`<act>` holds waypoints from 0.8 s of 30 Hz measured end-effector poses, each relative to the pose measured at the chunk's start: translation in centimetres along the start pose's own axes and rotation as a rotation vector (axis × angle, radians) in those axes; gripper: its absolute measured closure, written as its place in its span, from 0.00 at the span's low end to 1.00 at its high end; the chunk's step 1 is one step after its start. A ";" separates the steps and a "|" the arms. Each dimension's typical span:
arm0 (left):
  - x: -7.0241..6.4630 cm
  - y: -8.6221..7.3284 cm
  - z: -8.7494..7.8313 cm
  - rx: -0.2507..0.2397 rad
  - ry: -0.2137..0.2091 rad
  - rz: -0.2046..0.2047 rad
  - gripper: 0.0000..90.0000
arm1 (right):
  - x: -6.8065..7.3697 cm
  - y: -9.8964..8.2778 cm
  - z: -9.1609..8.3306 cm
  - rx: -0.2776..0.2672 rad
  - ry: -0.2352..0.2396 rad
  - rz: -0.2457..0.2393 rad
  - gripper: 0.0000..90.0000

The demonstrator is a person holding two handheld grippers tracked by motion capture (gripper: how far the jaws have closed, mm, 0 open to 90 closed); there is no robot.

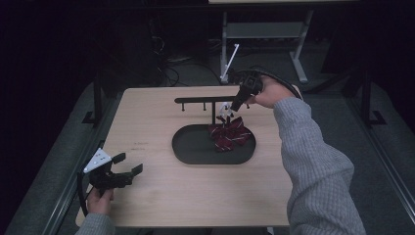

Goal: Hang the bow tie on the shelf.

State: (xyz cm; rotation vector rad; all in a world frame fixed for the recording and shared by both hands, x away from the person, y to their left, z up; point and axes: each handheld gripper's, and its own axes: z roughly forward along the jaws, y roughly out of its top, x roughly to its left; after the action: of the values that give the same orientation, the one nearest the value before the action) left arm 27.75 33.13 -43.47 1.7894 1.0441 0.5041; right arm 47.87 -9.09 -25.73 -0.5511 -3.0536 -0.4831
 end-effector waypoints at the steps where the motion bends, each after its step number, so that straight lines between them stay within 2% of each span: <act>1: 0.0 0.0 0.0 0.003 0.001 0.003 0.14 | 0.1 -0.1 0.0 0.003 0.000 0.000 0.82; 10: 0.0 0.0 0.0 -0.001 -0.001 0.004 0.14 | 0.8 -1.0 -0.6 -0.020 -0.008 -0.004 0.76; 24: -0.1 0.0 0.1 -0.001 -0.002 0.000 0.14 | 1.3 -1.9 -0.4 -0.027 -0.003 -0.004 0.73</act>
State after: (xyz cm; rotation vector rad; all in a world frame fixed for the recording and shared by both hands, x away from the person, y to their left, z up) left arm 27.75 32.97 -43.54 1.7880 1.0426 0.5028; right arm 45.94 -10.48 -25.85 -0.5473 -3.0556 -0.5247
